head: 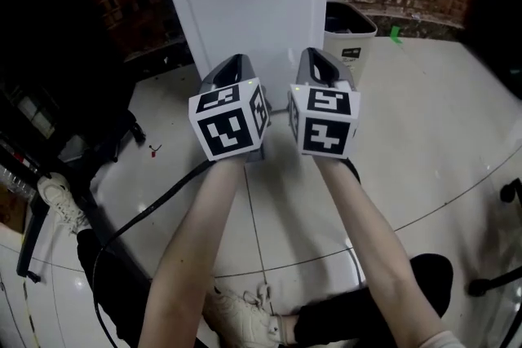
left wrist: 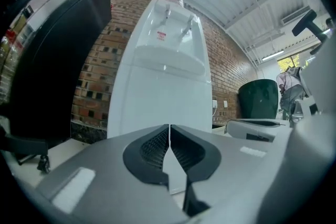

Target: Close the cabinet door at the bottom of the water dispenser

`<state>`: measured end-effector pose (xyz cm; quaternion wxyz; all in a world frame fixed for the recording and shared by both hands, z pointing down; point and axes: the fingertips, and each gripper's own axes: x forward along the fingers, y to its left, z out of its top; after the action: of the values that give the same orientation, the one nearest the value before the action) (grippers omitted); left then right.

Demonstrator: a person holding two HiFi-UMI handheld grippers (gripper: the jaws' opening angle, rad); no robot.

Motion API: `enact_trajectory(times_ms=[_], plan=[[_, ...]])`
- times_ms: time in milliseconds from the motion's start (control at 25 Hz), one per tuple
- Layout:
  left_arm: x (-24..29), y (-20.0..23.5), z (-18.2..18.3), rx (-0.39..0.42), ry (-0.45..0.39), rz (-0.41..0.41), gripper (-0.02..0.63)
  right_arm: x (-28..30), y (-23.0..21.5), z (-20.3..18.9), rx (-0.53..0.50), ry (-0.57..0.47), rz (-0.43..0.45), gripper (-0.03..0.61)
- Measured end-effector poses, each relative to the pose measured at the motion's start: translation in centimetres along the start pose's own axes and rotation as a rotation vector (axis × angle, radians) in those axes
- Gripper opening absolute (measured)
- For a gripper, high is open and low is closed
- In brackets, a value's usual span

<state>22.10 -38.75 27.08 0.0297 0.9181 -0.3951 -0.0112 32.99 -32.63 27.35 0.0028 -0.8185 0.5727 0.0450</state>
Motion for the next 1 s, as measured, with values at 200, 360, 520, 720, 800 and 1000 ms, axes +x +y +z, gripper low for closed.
enact_trajectory(times_ms=[200, 360, 520, 720, 800, 1000], plan=[[-7.1, -0.1, 5.5, 0.018, -0.065, 0.000, 0.018, -6.0, 3.1, 4.1, 0.035, -0.038, 0.043, 0.000], [-12.2, -0.2, 8.9, -0.005, -0.123, 0.023, 0.018, -10.2, 5.4, 8.2, 0.027, -0.105, 0.080, 0.000], [-17.8, -0.9, 8.7, -0.009, -0.110, 0.025, 0.018, -16.0, 8.0, 9.7, 0.010, -0.125, 0.144, 0.000], [-22.5, -0.8, 7.6, -0.059, -0.115, 0.048, 0.018, -20.7, 10.1, 10.0, -0.060, -0.137, 0.222, 0.000], [-23.4, -1.1, 7.1, -0.041, -0.119, 0.041, 0.014, -21.5, 10.9, 9.7, -0.059, -0.134, 0.240, 0.000], [-23.9, -1.5, 6.9, 0.002, -0.143, 0.024, 0.014, -21.4, 11.4, 9.7, -0.013, -0.131, 0.239, 0.000]])
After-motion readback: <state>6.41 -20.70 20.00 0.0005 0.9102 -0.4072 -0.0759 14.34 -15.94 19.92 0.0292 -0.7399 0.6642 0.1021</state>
